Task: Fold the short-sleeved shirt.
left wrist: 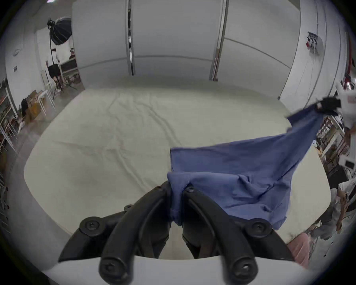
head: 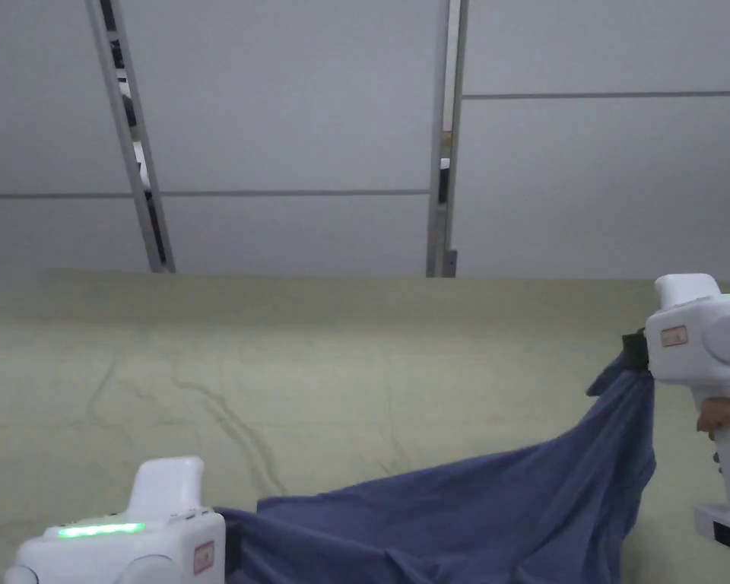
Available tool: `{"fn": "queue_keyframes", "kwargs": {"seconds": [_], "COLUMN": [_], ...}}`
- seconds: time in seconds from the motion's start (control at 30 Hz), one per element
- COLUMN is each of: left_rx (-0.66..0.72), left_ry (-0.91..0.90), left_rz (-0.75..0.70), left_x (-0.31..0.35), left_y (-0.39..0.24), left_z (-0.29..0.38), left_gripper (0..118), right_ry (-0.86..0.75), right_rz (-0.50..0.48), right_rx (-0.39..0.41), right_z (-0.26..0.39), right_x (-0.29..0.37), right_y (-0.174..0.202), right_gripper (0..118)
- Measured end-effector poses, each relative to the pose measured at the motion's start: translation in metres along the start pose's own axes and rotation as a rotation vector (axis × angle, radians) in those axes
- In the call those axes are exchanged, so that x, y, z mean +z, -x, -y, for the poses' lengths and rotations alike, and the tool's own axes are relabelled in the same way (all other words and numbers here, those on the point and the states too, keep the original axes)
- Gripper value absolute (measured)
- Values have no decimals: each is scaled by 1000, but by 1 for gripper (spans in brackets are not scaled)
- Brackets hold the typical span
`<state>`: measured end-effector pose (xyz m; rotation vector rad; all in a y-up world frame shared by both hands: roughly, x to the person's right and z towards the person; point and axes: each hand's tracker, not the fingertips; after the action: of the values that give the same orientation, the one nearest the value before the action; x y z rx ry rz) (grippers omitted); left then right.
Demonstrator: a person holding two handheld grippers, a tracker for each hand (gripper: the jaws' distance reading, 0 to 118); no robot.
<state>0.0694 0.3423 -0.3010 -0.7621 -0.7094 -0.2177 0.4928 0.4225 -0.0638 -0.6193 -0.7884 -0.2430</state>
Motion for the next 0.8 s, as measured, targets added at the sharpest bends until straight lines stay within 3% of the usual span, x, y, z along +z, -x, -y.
{"fn": "queue_keyframes", "kwargs": {"seconds": [0.3,0.63,0.8], "left_rx": [4,-28,8], "left_ry": [-159,-311,-363], "left_rz": [-55,-134,-139], "left_x": [18,37,41], "left_y": [6,18,33], "left_z": [-100,-226,-286], "left_gripper": [8,8,8], "right_ry": [-70,-140,-182], "right_rz": [94,155,151], "right_rx": [-170,-267,-266], "right_z": [-8,-88,-139], "right_x": [75,77,64], "right_y": [-91,-135,-132], "right_gripper": [2,2,2]}}
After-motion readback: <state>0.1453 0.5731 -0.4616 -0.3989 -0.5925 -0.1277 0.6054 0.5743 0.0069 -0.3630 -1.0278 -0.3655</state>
